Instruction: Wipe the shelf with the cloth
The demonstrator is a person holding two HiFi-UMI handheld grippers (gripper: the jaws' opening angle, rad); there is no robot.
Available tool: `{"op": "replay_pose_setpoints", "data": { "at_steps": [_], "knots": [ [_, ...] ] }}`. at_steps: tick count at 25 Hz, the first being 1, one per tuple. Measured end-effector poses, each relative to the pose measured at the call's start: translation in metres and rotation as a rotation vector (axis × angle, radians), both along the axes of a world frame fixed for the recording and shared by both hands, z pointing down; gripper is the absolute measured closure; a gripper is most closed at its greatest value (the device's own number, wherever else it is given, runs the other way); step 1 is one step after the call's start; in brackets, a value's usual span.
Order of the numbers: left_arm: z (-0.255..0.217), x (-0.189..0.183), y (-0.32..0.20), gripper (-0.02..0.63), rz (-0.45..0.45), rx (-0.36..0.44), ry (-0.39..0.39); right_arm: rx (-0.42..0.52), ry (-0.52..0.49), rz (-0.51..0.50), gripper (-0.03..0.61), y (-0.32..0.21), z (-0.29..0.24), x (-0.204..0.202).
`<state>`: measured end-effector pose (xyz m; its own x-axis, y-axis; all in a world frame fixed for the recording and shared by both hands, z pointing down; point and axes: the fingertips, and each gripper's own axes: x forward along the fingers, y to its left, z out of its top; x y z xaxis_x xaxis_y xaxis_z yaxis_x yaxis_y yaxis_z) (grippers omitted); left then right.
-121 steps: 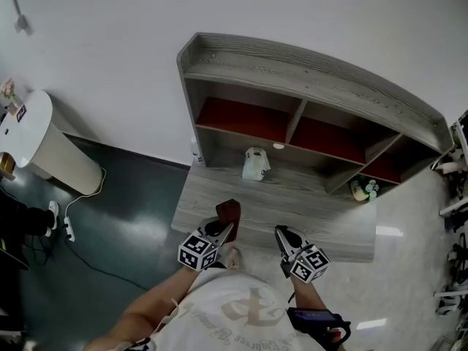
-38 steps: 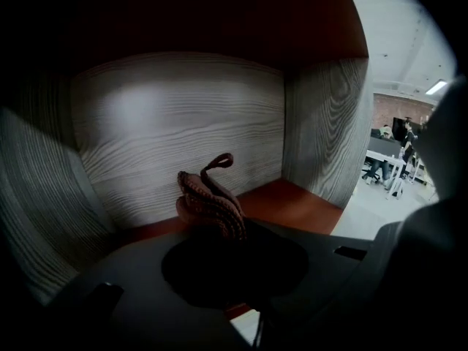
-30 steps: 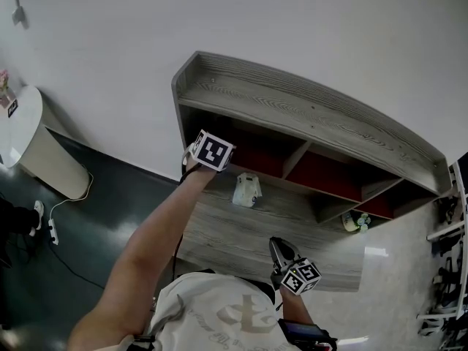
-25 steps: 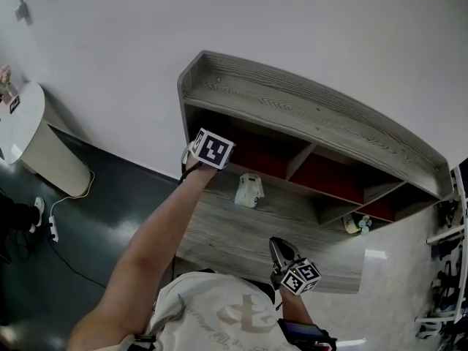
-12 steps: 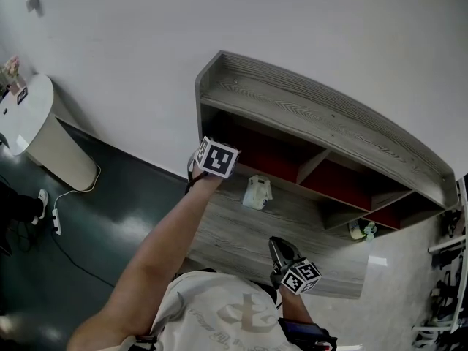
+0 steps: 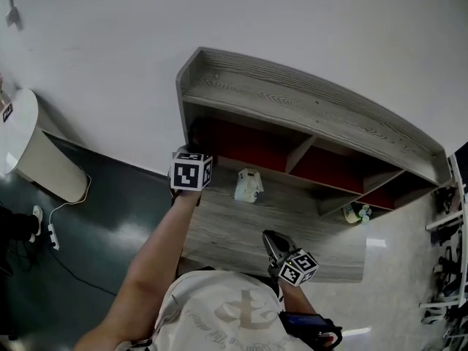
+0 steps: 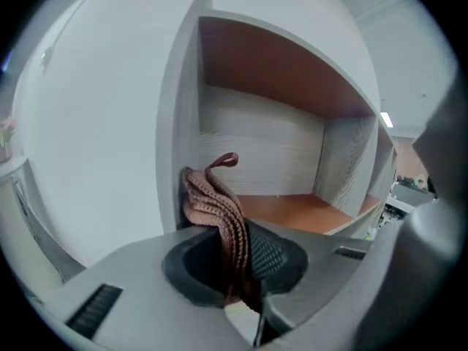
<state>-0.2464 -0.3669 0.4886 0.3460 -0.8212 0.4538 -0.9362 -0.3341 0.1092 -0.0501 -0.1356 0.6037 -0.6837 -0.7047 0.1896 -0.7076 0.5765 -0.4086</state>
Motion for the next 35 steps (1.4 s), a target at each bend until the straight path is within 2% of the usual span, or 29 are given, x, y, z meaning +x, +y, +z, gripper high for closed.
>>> {"op": "replay_pose_setpoints", "data": {
  "at_steps": [5, 13, 19, 26, 35],
  "knots": [
    [0.003, 0.0, 0.022, 0.546, 0.012, 0.087, 0.136, -0.007, 0.016, 0.031, 0.574, 0.007, 0.0, 0.011],
    [0.023, 0.016, 0.059, 0.546, 0.074, 0.13, 0.235, -0.026, 0.03, 0.109, 0.574, 0.022, 0.002, 0.035],
    [0.038, 0.058, 0.096, 0.546, 0.211, 0.135, 0.259, -0.032, 0.036, 0.157, 0.574, 0.03, 0.003, 0.052],
    [0.058, 0.108, 0.122, 0.546, 0.29, 0.071, 0.268, -0.034, 0.034, 0.206, 0.574, 0.033, 0.006, 0.08],
    [0.028, 0.197, 0.14, 0.545, 0.43, 0.102, 0.24, -0.037, 0.017, 0.214, 0.574, 0.033, 0.006, 0.127]
  ]
}}
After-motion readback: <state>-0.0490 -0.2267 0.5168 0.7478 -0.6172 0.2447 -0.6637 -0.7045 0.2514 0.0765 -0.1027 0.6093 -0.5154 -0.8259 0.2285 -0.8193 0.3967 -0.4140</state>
